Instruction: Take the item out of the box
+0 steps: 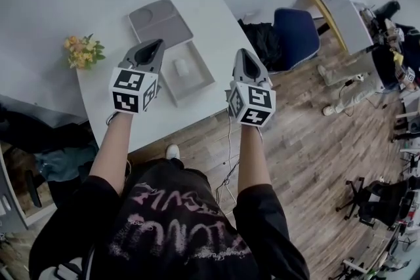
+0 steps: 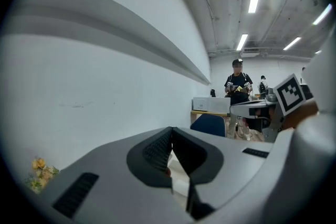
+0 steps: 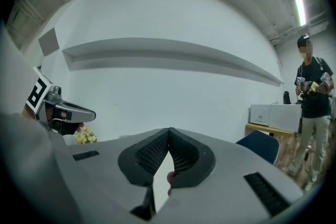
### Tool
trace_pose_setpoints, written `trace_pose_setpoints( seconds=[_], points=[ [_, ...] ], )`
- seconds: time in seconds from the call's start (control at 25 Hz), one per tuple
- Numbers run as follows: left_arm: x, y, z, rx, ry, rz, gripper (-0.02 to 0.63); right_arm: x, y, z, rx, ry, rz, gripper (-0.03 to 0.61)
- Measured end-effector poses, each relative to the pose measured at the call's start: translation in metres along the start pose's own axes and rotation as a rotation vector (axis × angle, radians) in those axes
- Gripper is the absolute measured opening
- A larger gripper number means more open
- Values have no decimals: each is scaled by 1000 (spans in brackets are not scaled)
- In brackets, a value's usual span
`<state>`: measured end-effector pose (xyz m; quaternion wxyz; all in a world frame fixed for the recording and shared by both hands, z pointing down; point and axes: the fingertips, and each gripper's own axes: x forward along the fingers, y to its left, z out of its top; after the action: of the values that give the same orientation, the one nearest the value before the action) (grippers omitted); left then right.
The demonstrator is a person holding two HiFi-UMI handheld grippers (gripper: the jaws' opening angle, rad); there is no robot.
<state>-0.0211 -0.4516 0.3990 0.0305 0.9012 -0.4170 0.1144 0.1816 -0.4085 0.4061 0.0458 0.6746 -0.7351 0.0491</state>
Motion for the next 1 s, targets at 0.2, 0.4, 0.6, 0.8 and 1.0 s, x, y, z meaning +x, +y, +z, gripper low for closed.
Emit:
trace_pose_setpoints(
  seconds=[0.2,0.4,0.6,0.8,1.0],
  points=[
    [4,5,1,-10,2,-5,3,7,1,4,-10,2,-2,9],
    [6,6,6,-8,1,-7,3,12,2,12,-20,-2,4,9],
    [11,5,7,-18,11,11,3,20,-2,20,-18,-11,27,9],
    [20,4,3,-44,30,51,3,32,-10,18,-17,-6,66,9],
    [28,-3,-2,-46,49,79,3,40,-18,11,-12,-1,101,9]
  ],
)
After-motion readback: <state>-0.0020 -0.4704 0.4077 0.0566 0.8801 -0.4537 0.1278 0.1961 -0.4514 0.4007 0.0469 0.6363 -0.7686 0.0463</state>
